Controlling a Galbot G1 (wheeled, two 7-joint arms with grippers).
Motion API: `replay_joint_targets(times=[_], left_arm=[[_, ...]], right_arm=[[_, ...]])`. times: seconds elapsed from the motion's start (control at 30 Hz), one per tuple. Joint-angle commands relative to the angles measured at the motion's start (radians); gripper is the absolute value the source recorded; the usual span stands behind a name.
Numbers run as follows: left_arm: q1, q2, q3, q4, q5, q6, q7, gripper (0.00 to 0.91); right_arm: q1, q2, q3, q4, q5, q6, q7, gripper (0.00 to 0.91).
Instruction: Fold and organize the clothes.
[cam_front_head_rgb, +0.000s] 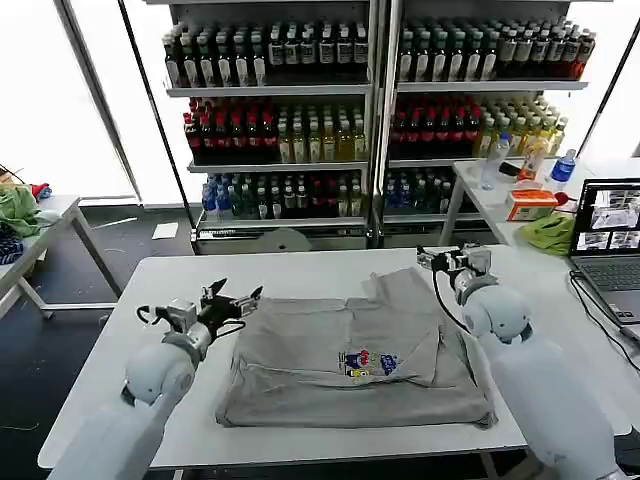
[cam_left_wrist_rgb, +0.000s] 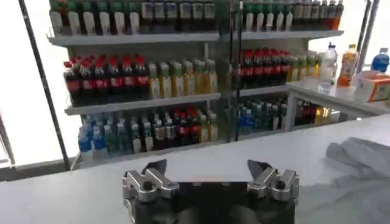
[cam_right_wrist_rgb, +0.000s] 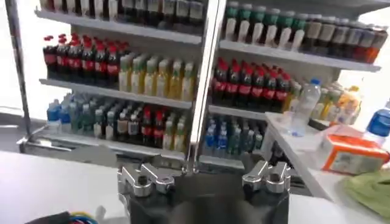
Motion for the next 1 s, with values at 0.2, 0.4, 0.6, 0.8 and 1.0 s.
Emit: replay_joint_targets(times=[0.2, 0.4, 0.6, 0.8, 1.0], left_arm=[[-0.133, -0.068, 0.081, 0.213, 0.001, -0.007, 0.021, 0.907], [-0.139, -0.078, 0.094, 0.224, 0.014, -0.004, 0.013, 0.907], [-0.148, -0.088, 0.100, 0.258, 0.013, -0.003, 0.010, 0.907], [-0.152, -0.098, 0.100, 0.283, 0.020, 0.001, 0.010, 0.907], [-0.150, -0.101, 0.087, 0.293, 0.030, 0.007, 0.006, 0.907]], right_arm=[[0.064, 0.031, 0.000, -0.188, -0.116, -0.007, -0.134, 0.907], [0.046, 0.083, 0.018, -0.212, -0.099, 0.020, -0.086, 0.907], [0.056, 0.118, 0.016, -0.297, -0.103, 0.050, -0.089, 0.907], [0.075, 0.156, 0.018, -0.361, -0.093, 0.061, -0.092, 0.907], [0.079, 0.181, 0.020, -0.394, -0.088, 0.063, -0.090, 0.907]])
